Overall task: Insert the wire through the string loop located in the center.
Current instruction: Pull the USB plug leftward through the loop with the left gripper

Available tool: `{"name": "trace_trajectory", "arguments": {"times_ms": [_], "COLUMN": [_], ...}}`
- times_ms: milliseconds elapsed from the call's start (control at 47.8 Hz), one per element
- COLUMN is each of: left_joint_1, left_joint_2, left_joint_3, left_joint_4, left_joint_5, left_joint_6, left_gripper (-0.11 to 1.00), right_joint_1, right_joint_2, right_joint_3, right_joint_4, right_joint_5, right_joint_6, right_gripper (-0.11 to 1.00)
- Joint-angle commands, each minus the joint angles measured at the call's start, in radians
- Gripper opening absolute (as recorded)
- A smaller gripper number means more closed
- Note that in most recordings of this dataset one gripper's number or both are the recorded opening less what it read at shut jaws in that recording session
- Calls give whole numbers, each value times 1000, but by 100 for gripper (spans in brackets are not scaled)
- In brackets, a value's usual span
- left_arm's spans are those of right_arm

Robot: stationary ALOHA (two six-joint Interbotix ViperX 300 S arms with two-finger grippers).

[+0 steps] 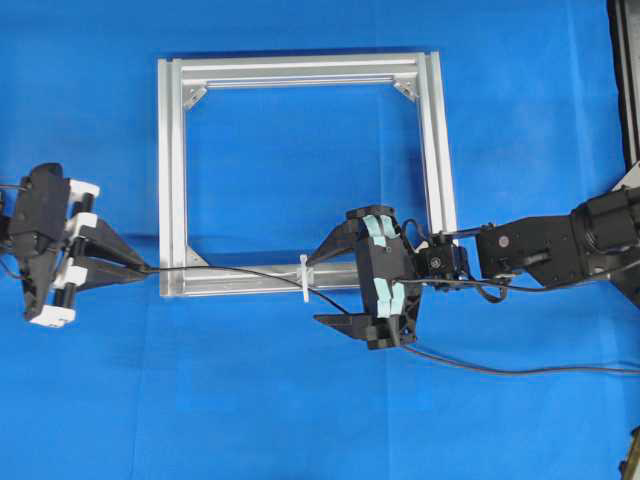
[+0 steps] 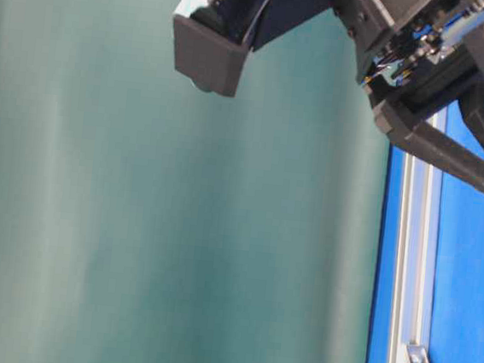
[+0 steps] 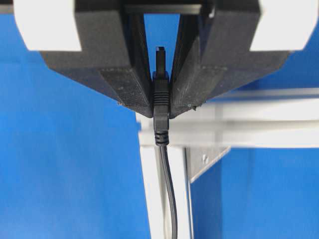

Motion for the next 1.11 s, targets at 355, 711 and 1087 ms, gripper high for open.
{"name": "trace_trajectory", "arguments": {"times_ms": [355,711,1087], "left_joint_1": [-11,-12,-15], "left_joint_2": [-183,-183,-196], "left_joint_3": [61,49,52], "left_joint_4": [5,11,11], "left_joint_5": [94,129,137], "left_joint_6": [0,8,0], "left_gripper": [9,9,67], "right_joint_1": [3,3,3], "right_joint_2": [-34,-34,-34], "right_joint_3": [-6,-6,-12], "right_joint_4": [-3,-3,-3], "right_joint_5": [-5,14,17], "right_joint_6": [-2,-5,-3], "right_gripper": [93,93,93]}}
